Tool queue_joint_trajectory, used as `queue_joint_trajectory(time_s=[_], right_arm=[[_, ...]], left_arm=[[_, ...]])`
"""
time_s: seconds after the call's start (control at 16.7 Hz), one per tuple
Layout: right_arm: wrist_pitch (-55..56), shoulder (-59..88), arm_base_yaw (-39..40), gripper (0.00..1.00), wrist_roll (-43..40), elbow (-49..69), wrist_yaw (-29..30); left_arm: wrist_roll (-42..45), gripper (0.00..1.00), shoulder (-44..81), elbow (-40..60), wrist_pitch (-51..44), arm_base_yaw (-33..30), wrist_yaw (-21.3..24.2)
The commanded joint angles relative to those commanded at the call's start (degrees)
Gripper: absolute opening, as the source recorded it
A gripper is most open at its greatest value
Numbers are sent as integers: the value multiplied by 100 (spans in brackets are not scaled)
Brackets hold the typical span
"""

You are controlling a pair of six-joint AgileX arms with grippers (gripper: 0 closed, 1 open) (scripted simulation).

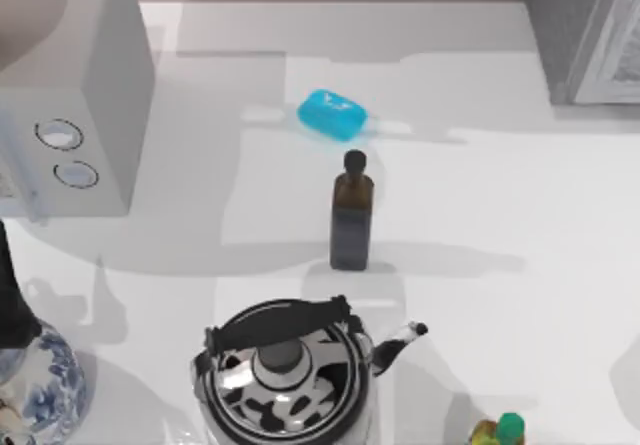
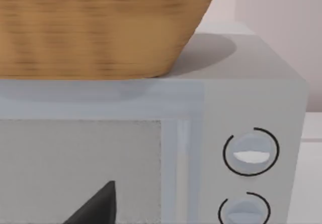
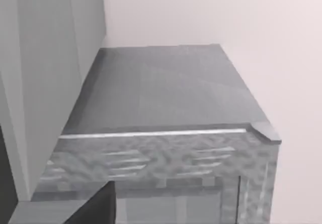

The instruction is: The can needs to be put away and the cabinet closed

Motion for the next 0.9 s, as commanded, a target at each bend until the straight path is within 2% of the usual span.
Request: queue_joint_trajectory(time_s=[0.18, 0.6, 0.78, 0.9], right_arm=[[-94, 54, 1283, 100, 2, 35, 1356], [-84, -194, 5161, 100, 2, 97, 5046], [-87, -322, 6462, 100, 4, 9, 6267], [-112, -368, 7029, 100, 9, -74, 6811]], left_arm=[[0, 100, 0, 0, 0, 0, 0], [0, 100, 0, 0, 0, 0, 0], [0, 100, 0, 0, 0, 0, 0], [0, 100, 0, 0, 0, 0, 0]])
